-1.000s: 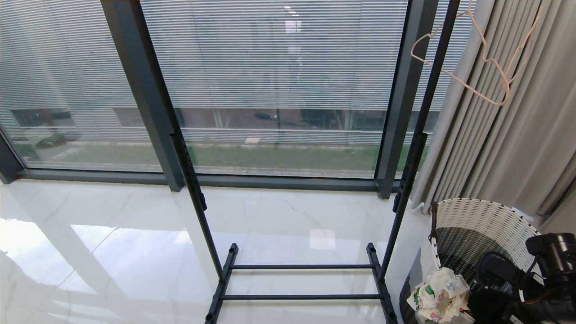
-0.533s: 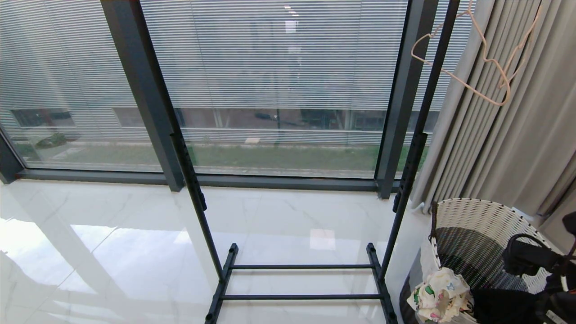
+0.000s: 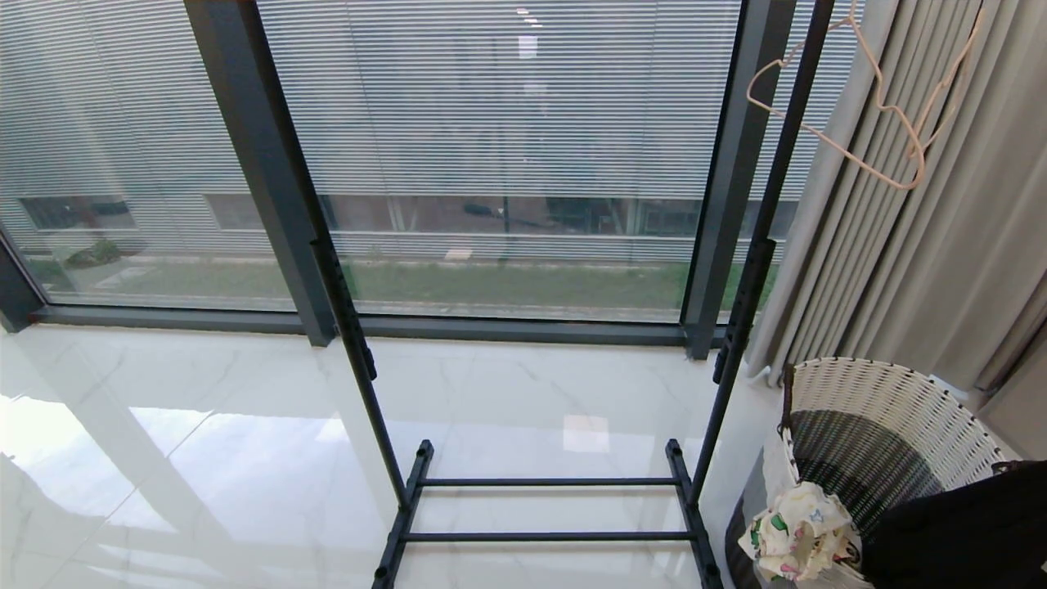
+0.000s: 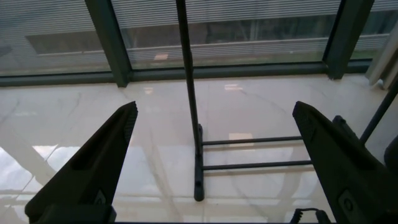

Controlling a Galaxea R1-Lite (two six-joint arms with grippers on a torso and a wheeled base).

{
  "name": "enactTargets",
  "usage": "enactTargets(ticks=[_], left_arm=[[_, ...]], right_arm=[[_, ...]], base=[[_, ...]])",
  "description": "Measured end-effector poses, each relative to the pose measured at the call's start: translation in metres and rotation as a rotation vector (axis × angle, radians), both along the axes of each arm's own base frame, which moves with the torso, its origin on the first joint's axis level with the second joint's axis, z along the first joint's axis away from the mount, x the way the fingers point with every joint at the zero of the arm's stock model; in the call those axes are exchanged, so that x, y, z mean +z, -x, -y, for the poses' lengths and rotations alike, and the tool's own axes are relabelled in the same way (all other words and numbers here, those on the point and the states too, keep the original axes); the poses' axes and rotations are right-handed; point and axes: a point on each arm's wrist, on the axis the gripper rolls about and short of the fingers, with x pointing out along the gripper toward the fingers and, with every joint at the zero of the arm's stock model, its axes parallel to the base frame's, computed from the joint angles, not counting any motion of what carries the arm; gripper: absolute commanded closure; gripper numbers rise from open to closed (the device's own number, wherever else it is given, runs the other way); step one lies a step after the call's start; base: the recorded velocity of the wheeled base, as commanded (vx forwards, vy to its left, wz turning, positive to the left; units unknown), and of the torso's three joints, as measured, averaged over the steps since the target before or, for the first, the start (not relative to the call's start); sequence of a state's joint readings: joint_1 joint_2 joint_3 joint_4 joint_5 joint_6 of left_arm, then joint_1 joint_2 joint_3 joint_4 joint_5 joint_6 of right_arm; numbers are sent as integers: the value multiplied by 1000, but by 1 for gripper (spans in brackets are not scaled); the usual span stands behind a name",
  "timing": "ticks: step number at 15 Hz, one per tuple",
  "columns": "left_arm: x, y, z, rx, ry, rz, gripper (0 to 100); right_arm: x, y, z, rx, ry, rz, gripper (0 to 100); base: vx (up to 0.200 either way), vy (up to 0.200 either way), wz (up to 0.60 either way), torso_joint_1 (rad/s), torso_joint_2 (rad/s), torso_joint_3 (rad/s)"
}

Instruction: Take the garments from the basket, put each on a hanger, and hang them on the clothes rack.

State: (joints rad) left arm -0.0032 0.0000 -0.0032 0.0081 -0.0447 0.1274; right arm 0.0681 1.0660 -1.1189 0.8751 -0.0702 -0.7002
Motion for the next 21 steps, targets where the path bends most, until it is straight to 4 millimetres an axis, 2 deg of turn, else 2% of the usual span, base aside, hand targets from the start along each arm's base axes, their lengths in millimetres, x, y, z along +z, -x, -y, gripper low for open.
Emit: enactTargets(ticks=[4,9,14,18,21], left_arm=[[0,0,0,0,0,1,0],[0,0,0,0,-1,0,0],[0,0,0,0,7,0,0],[0,0,0,-1,-12,1,0],[0,0,0,-4,-12,1,0]], right_arm=[[11,12,-3,51,-12,74,100],[11,7,-8,134,-67,57,100],[15,-18,-17,229,-140,129,100],[17,-44,-35,349,-183,184,100],[10,-54,-45,397,-189,154,100]], base=[[-200,0,0,2,0,1],[-160,0,0,0,2,4],[0,0,0,0,0,0],[0,0,0,0,0,0],[0,0,0,0,0,0]])
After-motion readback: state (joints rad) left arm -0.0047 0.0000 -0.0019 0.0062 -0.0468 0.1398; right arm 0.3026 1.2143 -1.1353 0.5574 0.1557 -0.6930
